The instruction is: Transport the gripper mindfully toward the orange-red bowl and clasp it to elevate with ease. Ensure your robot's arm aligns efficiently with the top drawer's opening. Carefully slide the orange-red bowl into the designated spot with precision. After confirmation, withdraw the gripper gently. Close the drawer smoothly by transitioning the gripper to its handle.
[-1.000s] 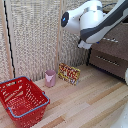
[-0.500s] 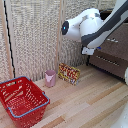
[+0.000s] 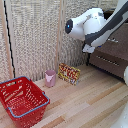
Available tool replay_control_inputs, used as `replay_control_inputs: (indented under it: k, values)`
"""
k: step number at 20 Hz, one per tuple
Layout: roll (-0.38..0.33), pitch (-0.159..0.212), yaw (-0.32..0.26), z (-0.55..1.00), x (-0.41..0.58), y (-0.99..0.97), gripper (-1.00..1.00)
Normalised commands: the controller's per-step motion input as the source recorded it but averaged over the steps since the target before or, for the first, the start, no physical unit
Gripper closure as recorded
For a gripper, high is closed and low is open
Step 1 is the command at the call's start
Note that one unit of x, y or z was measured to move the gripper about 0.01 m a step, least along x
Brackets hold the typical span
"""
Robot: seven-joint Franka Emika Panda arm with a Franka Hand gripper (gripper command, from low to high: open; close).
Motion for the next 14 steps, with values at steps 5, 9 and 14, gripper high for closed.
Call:
replay_control_inputs:
  k: [5, 9, 14]
  values:
    - [0.079, -0.131, -0.002, 0.06, 0.057, -0.22, 1.0]
    - [0.155, -0.159, -0.05, 0.04, -0.004, -0.28, 1.0]
    - [0.171, -0.162, -0.053, 0.01, -0.071, -0.25, 1.0]
